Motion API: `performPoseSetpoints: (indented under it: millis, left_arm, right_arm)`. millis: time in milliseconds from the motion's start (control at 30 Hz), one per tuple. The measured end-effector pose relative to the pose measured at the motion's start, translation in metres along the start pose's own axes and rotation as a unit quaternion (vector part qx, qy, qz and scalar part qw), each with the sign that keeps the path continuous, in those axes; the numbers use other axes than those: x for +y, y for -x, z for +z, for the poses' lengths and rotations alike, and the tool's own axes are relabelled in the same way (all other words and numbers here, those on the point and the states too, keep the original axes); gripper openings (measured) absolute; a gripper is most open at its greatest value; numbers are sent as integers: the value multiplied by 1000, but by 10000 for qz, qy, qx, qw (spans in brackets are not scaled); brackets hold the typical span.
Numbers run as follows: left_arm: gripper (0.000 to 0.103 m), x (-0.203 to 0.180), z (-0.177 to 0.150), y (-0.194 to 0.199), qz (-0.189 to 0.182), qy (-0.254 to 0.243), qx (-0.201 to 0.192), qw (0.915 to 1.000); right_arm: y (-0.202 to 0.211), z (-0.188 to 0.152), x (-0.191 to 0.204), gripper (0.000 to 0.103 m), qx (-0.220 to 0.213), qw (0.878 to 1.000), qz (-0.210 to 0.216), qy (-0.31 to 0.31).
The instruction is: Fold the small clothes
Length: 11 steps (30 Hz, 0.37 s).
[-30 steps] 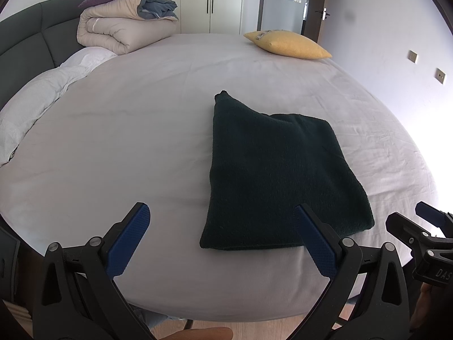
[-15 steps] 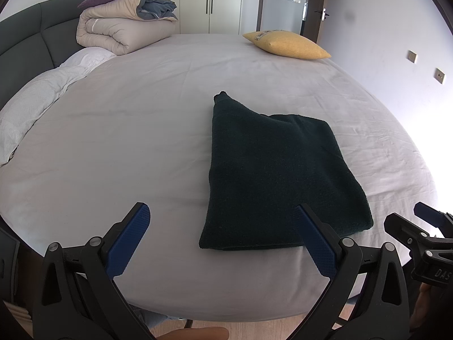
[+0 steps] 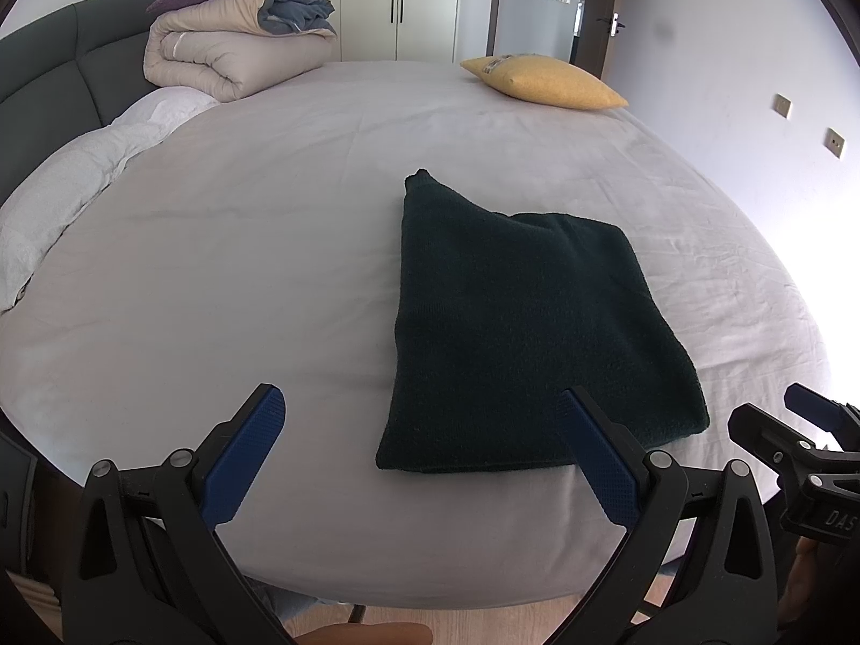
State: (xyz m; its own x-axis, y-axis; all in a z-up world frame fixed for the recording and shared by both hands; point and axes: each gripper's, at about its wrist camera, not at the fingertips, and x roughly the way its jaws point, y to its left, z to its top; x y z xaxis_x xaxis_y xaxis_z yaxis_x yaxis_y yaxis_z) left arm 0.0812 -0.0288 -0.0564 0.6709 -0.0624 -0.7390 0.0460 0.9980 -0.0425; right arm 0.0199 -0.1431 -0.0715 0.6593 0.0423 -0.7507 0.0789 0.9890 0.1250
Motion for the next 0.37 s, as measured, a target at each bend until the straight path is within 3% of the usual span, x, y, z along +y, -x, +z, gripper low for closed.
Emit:
performPoseSetpoints:
  millis: [367]
  left_arm:
    - [103, 2, 1, -4, 44, -18, 11, 10000]
  right_arm:
    - [1, -5, 2, 103, 54, 10000, 31, -21]
